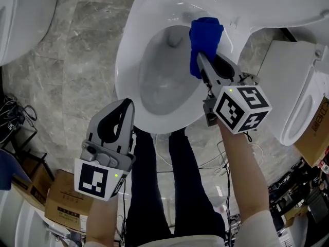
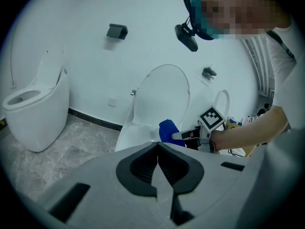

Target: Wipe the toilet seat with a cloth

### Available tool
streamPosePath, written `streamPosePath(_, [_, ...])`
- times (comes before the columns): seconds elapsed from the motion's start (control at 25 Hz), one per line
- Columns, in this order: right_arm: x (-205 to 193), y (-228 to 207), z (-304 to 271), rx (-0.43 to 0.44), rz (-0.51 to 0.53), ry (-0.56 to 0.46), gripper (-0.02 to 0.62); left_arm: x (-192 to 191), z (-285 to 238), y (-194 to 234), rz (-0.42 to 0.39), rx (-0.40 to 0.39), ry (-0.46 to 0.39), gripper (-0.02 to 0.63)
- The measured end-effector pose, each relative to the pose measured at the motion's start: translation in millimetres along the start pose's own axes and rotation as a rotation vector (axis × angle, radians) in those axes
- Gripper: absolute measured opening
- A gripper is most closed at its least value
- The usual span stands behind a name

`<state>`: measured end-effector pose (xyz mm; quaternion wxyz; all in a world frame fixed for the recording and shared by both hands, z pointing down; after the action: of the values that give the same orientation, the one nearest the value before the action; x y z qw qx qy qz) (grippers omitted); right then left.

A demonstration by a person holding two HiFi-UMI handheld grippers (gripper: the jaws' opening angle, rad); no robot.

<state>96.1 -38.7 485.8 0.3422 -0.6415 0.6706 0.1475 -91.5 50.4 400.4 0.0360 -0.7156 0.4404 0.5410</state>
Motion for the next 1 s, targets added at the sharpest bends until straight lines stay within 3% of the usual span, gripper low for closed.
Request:
streamPosePath(0.24, [-2, 8, 27, -0.022, 0.125, -0.131, 0.074, -6, 1, -8, 0.002, 0.007, 0.006, 0.009])
streamPosePath(0.48, [-12, 31, 59, 0.03, 0.241, -0.23, 0.074, -9, 4, -12, -0.003, 0.008, 0.011, 0.009])
streamPosePath(1.0, [-28, 55, 91, 0.064, 0.186, -0.248, 0.074, -7, 15, -17, -0.014, 0.031, -0.01, 0.009])
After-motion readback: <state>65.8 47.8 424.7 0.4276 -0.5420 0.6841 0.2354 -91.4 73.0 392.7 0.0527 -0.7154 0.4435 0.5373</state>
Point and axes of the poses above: the fingertips, and each gripper's own axes: z backward along the fingers, y to its left, x out of its top, the point moved 2 cm from there along z, backward along the fingers, and after that the axes turned 13 degrees about -x, right-handed, at the moved point
